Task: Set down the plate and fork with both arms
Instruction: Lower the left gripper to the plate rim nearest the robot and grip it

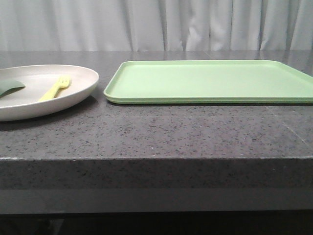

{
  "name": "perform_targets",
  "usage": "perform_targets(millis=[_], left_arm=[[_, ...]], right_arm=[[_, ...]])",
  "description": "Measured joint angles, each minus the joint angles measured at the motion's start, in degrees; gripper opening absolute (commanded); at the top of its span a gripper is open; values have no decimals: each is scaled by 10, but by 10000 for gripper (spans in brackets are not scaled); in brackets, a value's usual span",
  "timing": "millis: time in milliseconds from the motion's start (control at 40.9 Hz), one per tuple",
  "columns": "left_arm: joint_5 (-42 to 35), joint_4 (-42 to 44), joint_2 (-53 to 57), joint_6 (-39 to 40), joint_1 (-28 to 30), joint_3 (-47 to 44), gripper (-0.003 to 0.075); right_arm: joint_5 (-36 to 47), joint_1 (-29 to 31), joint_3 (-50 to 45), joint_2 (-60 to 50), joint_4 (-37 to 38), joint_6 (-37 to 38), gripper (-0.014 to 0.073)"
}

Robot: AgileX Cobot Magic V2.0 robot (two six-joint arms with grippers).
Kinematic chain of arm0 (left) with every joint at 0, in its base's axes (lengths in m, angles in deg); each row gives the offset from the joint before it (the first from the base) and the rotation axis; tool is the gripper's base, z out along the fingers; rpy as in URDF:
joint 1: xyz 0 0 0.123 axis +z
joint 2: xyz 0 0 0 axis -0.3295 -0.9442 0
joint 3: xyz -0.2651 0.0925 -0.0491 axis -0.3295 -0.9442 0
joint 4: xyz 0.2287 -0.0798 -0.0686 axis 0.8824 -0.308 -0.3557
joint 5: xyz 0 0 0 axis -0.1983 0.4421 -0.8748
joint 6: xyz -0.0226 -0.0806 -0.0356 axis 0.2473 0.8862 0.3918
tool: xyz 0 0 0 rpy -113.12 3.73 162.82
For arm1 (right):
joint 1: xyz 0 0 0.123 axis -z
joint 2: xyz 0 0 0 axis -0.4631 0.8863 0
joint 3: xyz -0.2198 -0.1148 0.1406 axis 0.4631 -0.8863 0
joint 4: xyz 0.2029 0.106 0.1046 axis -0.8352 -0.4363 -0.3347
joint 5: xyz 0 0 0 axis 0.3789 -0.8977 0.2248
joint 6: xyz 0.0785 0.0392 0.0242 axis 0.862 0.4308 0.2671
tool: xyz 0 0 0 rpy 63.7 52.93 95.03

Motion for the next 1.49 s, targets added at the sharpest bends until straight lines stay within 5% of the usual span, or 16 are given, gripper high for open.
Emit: perform_targets(millis=[269,661,1101,1493], left_arm=[[0,-7,0,0,0,0,386],[0,-14,0,0,0,0,-14],[-18,-47,0,-8,5,4,-18],[-13,-266,-2,-138,99,4,-18]], right_arm=[[0,0,0,0,0,0,592],[0,0,0,0,0,0,592],[-1,0,0,0,0,0,592],[-4,0,0,0,0,0,592]])
